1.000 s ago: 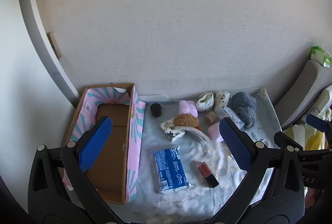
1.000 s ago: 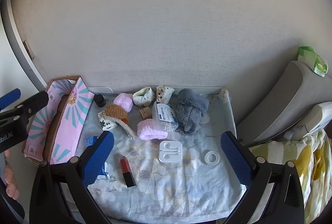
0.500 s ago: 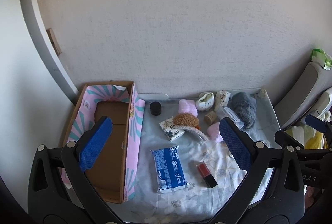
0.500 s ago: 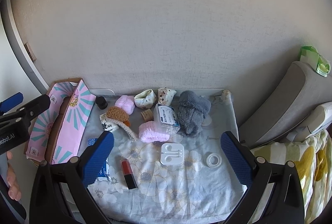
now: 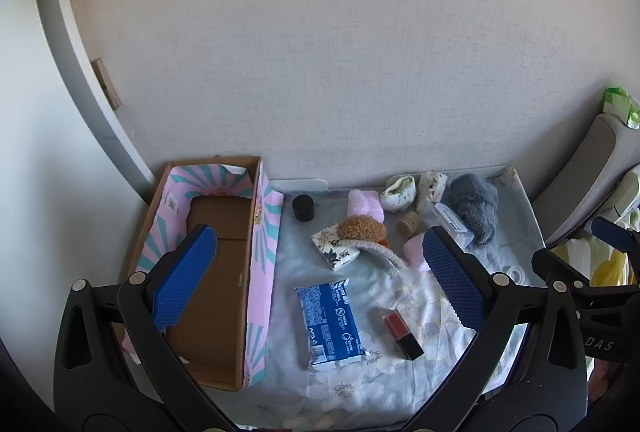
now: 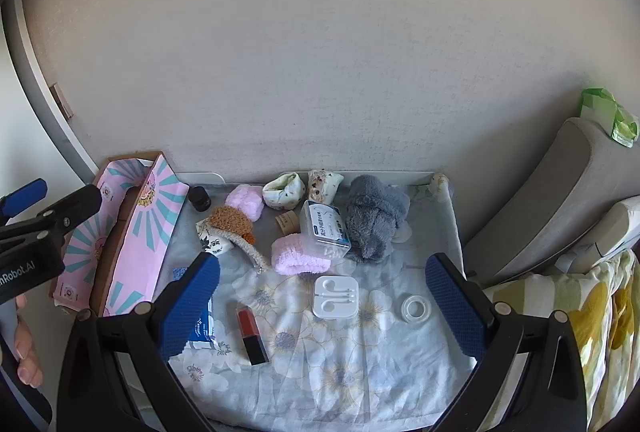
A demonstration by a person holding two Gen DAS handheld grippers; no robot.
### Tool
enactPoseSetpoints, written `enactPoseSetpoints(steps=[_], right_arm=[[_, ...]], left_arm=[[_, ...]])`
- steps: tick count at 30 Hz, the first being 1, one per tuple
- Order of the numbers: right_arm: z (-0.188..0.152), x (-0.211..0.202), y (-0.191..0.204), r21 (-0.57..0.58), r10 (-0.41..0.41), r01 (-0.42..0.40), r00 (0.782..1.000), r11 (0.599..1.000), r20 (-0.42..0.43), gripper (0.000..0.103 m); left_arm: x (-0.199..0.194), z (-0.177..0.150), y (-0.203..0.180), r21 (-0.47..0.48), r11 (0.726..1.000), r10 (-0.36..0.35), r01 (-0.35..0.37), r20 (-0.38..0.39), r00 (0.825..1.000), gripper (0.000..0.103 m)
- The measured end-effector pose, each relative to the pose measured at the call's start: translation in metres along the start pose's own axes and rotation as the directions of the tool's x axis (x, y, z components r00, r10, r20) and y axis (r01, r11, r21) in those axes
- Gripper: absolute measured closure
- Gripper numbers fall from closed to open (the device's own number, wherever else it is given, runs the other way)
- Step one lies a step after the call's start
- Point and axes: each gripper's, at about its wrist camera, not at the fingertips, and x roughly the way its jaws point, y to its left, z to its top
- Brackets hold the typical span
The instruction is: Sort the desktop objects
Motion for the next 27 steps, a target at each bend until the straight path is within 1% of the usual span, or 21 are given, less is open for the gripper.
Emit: enactPoseSetpoints(steps=[12, 27], right_arm=[[0.001, -0.001, 0.0, 0.003, 0.0, 0.0, 1.0, 1.0, 0.005, 0.0], [0.0, 0.004, 0.001, -0.004, 0.013, -0.013, 1.0, 1.0, -0.002, 0.0]], left_arm=[[0.002, 0.001, -0.003, 0.008, 1.0, -0.014, 0.014, -0.002, 1.0, 0.0], [0.01, -0.001, -0.004, 0.004, 1.0, -0.017, 0.017, -0.026, 1.0, 0.0]])
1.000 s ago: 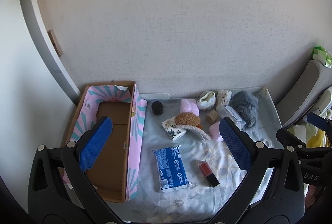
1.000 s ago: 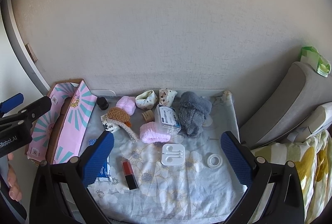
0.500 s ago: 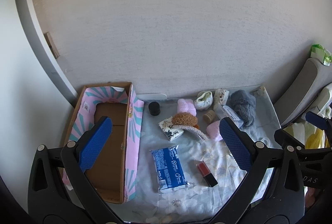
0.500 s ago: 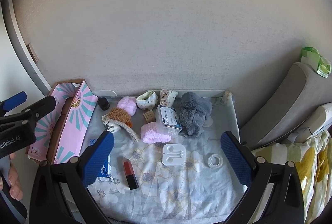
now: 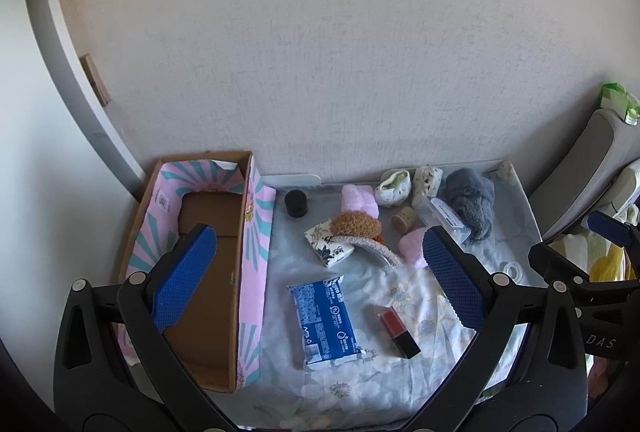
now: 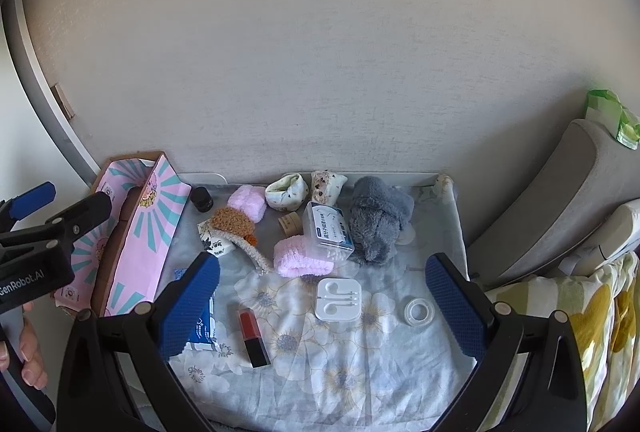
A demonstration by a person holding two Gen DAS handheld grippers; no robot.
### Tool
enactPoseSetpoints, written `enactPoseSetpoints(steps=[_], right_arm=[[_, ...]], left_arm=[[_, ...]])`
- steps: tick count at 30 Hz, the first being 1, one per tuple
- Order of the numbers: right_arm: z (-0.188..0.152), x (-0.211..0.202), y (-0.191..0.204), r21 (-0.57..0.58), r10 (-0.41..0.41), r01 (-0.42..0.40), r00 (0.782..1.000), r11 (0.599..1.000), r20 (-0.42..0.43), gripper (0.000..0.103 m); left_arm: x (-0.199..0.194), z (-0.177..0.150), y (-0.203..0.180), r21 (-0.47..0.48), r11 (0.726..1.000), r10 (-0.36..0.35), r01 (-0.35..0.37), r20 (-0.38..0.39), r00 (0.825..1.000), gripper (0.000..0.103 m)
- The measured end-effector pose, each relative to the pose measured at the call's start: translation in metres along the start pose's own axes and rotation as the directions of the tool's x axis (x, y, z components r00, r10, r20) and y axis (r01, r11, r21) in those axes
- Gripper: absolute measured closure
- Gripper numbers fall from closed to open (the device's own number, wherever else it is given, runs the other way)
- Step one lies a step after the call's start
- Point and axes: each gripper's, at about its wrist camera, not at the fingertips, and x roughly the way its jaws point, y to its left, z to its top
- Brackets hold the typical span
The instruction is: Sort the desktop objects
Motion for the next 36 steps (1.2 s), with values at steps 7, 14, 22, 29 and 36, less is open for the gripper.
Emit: enactPoseSetpoints(steps=[7, 14, 22, 29, 36], right_arm=[[0.0, 0.002, 0.0, -0.001, 0.006, -0.006, 1.0, 1.0, -0.007, 0.0], [0.001, 0.007, -0.007, 0.001, 0.019, -0.019, 0.999, 1.0, -0.027, 0.0], [0.011, 0.018, -0.033, 0.014, 0.048, -0.047, 0.999, 0.999, -0.025, 0.0], [0.017, 0.052, -0.054, 0.005, 0.071, -0.071, 0.994, 0.998, -0.079, 0.0], [0.012, 0.107, -0.07, 0.007, 0.104, -0.104, 0.981, 0.995, -0.165, 0.0]], left_arm=[[0.005, -0.002, 0.005, -0.021, 1.0, -0.006, 0.006, -0.017, 1.0, 0.0], [0.011, -0.004, 0.01, -0.044, 0.999, 0.011, -0.013, -0.044, 0.999, 0.0], [0.021, -0.01, 0.015, -0.07, 0.997, 0.029, -0.033, -0.052, 0.998, 0.0], [0.06, -0.063, -0.006, -0.083, 0.996, 0.021, -0.035, -0.161, 0.987, 0.003], [0.115, -0.113, -0.021, -0.046, 0.991, 0.11, -0.123, -0.22, 0.969, 0.004]])
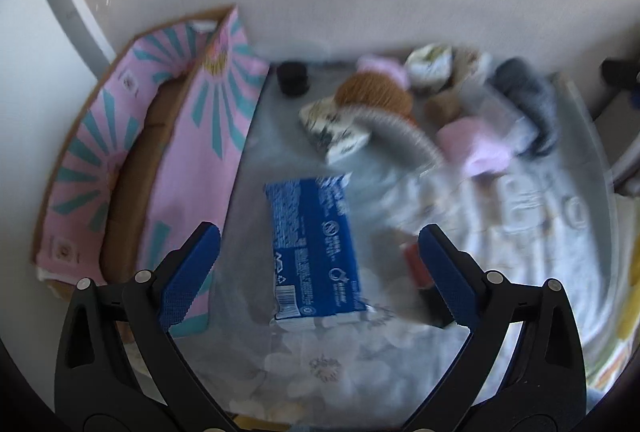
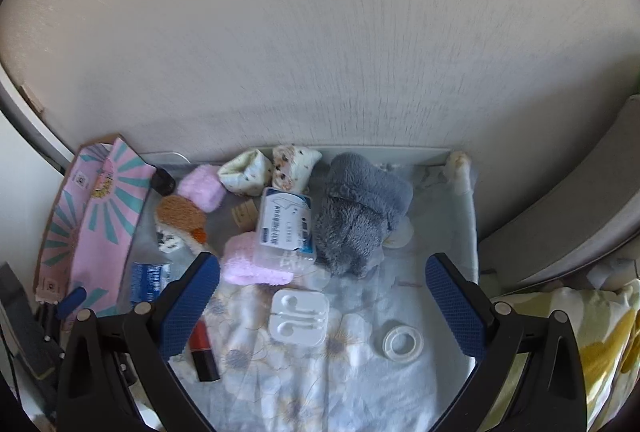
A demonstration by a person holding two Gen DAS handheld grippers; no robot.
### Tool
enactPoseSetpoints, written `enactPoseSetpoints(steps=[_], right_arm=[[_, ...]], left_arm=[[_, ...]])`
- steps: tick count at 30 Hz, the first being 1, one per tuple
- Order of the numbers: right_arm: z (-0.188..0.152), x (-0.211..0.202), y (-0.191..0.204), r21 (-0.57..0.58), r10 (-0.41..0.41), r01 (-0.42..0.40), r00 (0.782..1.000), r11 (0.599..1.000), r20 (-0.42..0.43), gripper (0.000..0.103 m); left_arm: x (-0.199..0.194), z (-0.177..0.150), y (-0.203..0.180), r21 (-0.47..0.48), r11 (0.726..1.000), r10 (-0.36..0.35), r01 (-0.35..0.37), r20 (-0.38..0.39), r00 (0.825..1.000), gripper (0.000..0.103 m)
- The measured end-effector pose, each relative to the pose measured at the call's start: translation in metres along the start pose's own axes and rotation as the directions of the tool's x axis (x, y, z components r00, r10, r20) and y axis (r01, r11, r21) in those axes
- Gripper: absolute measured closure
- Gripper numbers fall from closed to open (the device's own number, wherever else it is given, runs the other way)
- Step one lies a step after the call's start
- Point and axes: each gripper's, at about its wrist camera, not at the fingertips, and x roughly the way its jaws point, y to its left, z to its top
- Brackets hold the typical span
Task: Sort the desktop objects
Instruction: 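Grasp the blue wet-wipe pack with left gripper while right gripper grasps grey plush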
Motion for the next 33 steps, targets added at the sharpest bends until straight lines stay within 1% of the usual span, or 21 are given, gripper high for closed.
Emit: enactPoseSetpoints(steps=[3, 6, 11, 12, 14, 15, 16, 17, 18, 19, 20, 21, 22, 23, 25, 28, 30, 33], right_arm=[[0.005, 0.03, -0.011, -0.006, 0.004, -0.004, 1.0, 1.0, -0.019, 0.0], [0.016, 0.063, -0.022, -0.002, 0.001, -0.001, 0.999, 1.0, -0.039, 0.0], [0.031, 0.107, -0.042, 0.083, 0.031, -0.024, 0.995, 0.996, -0.09, 0.0], [0.033, 0.114, -0.047, 0.109, 0.042, -0.03, 0.994, 0.994, -0.101, 0.0], [0.035, 0.125, -0.054, 0.15, 0.053, -0.036, 0.992, 0.988, -0.116, 0.0], [0.035, 0.129, -0.056, 0.167, 0.062, -0.041, 0.99, 0.985, -0.125, 0.002], [0.035, 0.133, -0.058, 0.178, 0.077, -0.053, 0.988, 0.983, -0.133, 0.007], [0.034, 0.136, -0.059, 0.183, 0.086, -0.06, 0.986, 0.981, -0.139, 0.008], [0.033, 0.139, -0.059, 0.184, 0.089, -0.061, 0.985, 0.981, -0.146, 0.013], [0.033, 0.14, -0.059, 0.18, 0.083, -0.055, 0.985, 0.982, -0.152, 0.02], [0.032, 0.141, -0.059, 0.174, 0.078, -0.05, 0.984, 0.983, -0.158, 0.025], [0.032, 0.141, -0.058, 0.16, 0.07, -0.043, 0.984, 0.986, -0.163, 0.033], [0.032, 0.14, -0.058, 0.149, 0.064, -0.04, 0.985, 0.988, -0.16, 0.041], [0.032, 0.139, -0.058, 0.141, 0.059, -0.037, 0.986, 0.989, -0.157, 0.045], [0.032, 0.136, -0.06, 0.134, 0.05, -0.03, 0.987, 0.99, -0.151, 0.063], [0.032, 0.131, -0.067, 0.151, 0.072, -0.051, 0.988, 0.987, -0.135, 0.075], [0.033, 0.125, -0.07, 0.154, 0.076, -0.057, 0.99, 0.986, -0.122, 0.078], [0.033, 0.111, -0.072, 0.147, 0.067, -0.053, 0.993, 0.988, -0.097, 0.079]], left_arm=[[0.029, -0.009, 0.005, -0.052, 0.998, 0.034, -0.036, -0.043, 0.998, 0.004], [0.049, -0.014, 0.013, -0.102, 0.994, 0.042, -0.049, -0.073, 0.996, 0.005], [0.069, -0.017, 0.015, -0.131, 0.99, 0.046, -0.057, -0.093, 0.995, 0.005], [0.071, -0.018, 0.015, -0.132, 0.99, 0.041, -0.054, -0.095, 0.995, 0.007], [0.077, -0.018, 0.013, -0.138, 0.99, 0.02, -0.035, -0.109, 0.994, 0.015], [0.077, -0.018, 0.014, -0.151, 0.988, -0.002, -0.014, -0.101, 0.995, 0.018], [0.077, -0.019, 0.016, -0.163, 0.987, -0.019, 0.002, -0.102, 0.995, 0.021], [0.076, -0.019, 0.016, -0.169, 0.986, -0.022, 0.005, -0.102, 0.995, 0.024], [0.075, -0.019, 0.017, -0.167, 0.986, -0.022, 0.005, -0.1, 0.995, 0.027], [0.074, -0.019, 0.017, -0.164, 0.986, -0.023, 0.007, -0.097, 0.995, 0.031], [0.073, -0.019, 0.017, -0.162, 0.987, -0.023, 0.008, -0.093, 0.995, 0.037], [0.073, -0.019, 0.017, -0.158, 0.987, -0.028, 0.013, -0.088, 0.996, 0.04], [0.072, -0.019, 0.017, -0.153, 0.988, -0.025, 0.011, -0.088, 0.996, 0.042], [0.072, -0.019, 0.016, -0.149, 0.989, -0.024, 0.01, -0.089, 0.996, 0.042], [0.072, -0.019, 0.015, -0.144, 0.99, -0.022, 0.009, -0.089, 0.996, 0.043], [0.071, -0.018, 0.014, -0.129, 0.992, -0.021, 0.009, -0.095, 0.995, 0.044], [0.071, -0.018, 0.014, -0.122, 0.992, -0.027, 0.014, -0.102, 0.994, 0.045], [0.069, -0.016, 0.017, -0.129, 0.991, -0.049, 0.034, -0.117, 0.992, 0.045]])
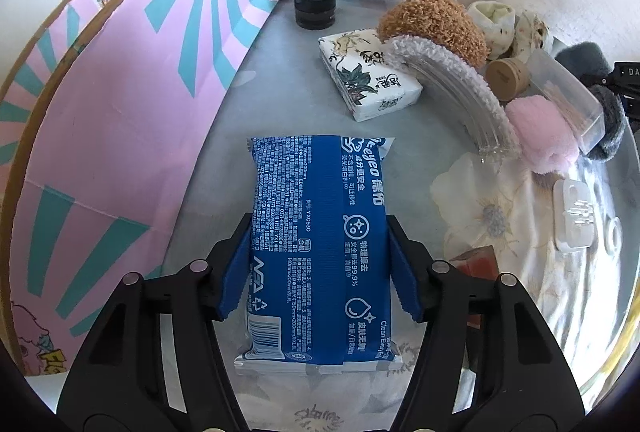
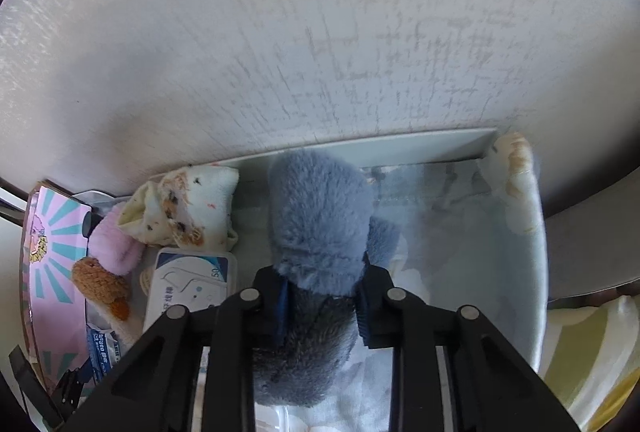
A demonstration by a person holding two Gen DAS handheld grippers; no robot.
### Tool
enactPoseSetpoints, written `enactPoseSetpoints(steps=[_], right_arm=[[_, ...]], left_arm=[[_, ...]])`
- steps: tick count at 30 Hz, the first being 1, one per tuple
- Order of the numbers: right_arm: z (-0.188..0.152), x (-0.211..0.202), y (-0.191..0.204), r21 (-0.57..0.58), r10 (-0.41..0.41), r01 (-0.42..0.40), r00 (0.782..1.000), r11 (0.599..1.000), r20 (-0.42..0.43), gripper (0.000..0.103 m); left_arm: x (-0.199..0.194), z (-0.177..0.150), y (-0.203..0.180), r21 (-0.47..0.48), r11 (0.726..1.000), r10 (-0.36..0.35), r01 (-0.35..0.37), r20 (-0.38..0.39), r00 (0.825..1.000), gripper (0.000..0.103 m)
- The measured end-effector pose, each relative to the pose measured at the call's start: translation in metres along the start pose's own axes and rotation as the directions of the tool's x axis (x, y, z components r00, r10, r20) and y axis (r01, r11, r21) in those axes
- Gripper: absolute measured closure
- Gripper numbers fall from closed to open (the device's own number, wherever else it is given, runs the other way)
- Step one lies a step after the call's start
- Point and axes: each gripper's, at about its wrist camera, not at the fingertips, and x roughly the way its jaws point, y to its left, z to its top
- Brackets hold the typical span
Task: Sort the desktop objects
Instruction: 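Grasp the blue wet-wipe pack with left gripper while right gripper grasps grey plush, then carry both items into the striped box and open both grippers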
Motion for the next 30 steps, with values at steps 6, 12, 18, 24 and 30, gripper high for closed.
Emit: enactPoseSetpoints(steps=[6, 12, 18, 24, 30], right_arm=[[0.0, -0.037, -0.002, -0.015, -0.015, 0.016, 0.999, 1.0, 0.045, 0.079], [0.001, -0.079, 0.0, -0.037, -0.04, 0.043, 0.995, 0.998, 0.092, 0.079], [0.01, -0.125, 0.017, -0.052, -0.023, 0.029, 0.992, 0.998, 0.121, 0.079], [-0.004, -0.148, 0.059, -0.095, 0.009, 0.004, 0.989, 0.995, 0.145, 0.079], [-0.014, -0.128, 0.127, -0.164, 0.031, -0.006, 0.988, 0.987, 0.153, 0.079]], left_arm=[[-0.021, 0.006, 0.0, 0.04, 0.999, -0.02, 0.02, 0.009, 1.0, 0.045], [-0.051, 0.023, -0.004, 0.09, 0.995, -0.049, 0.046, 0.038, 0.998, 0.045], [-0.09, 0.04, 0.0, 0.15, 0.986, -0.086, 0.074, 0.077, 0.993, 0.045], [-0.115, 0.062, 0.015, 0.185, 0.978, -0.113, 0.092, 0.105, 0.988, 0.045], [-0.142, 0.087, 0.037, 0.197, 0.978, -0.106, 0.072, 0.168, 0.98, 0.045]])
